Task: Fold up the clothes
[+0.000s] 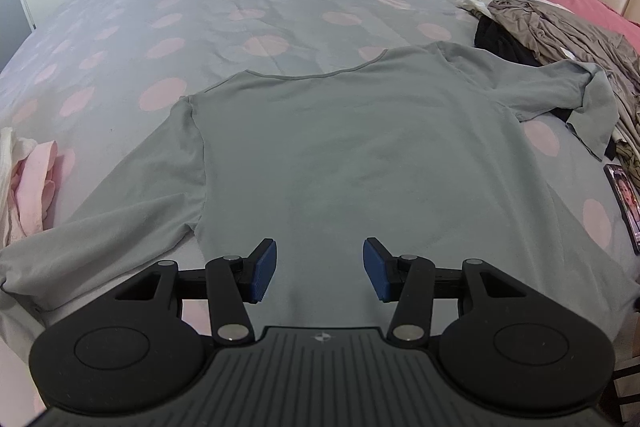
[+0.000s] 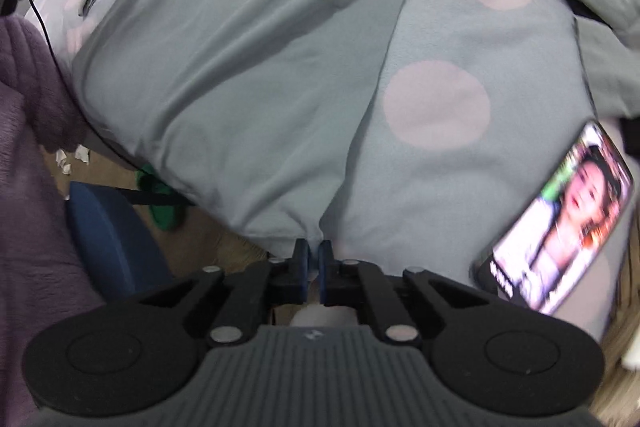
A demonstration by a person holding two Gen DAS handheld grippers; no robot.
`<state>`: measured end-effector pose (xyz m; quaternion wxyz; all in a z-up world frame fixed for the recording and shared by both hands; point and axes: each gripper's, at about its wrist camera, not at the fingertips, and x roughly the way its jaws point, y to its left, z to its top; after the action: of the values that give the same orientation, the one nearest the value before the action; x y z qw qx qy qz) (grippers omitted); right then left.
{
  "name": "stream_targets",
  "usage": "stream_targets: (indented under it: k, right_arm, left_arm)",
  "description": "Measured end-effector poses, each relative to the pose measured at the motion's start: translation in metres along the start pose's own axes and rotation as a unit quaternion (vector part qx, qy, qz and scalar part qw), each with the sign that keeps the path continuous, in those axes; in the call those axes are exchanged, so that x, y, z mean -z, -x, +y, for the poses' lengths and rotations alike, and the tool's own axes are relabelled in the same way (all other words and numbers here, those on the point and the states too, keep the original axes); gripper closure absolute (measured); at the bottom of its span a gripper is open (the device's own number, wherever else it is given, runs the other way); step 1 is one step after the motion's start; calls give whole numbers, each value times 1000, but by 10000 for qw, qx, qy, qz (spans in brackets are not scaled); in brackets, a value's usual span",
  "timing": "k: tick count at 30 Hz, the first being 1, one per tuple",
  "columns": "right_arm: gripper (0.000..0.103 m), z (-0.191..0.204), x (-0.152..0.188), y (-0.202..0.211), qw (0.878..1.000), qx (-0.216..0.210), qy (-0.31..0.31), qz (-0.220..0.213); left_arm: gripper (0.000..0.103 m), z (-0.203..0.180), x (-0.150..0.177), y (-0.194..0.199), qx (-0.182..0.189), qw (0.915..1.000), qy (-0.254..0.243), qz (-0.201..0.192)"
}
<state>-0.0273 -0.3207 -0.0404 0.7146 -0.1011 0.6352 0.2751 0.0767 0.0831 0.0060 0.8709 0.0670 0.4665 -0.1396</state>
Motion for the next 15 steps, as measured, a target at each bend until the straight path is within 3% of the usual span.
stream_targets:
  k: [6, 10, 13, 15]
  right_arm:
    - [98, 5, 16, -6, 9964, 41, -235, 808]
    - [98, 0, 18, -24, 9945, 108, -312, 995]
    - [92, 0, 16, -26, 9932, 267, -249, 1103]
    - [79, 9, 12, -23, 9931, 516, 14, 1057]
  left_arm:
    - [57, -2, -4, -8, 51, 9999, -37, 114]
    - [57, -4, -4, -11, 91, 9998, -83, 166]
    - [57, -5, -3, -11, 102, 9996, -86, 231]
    - [57, -5, -1, -9, 120, 9996, -68, 253]
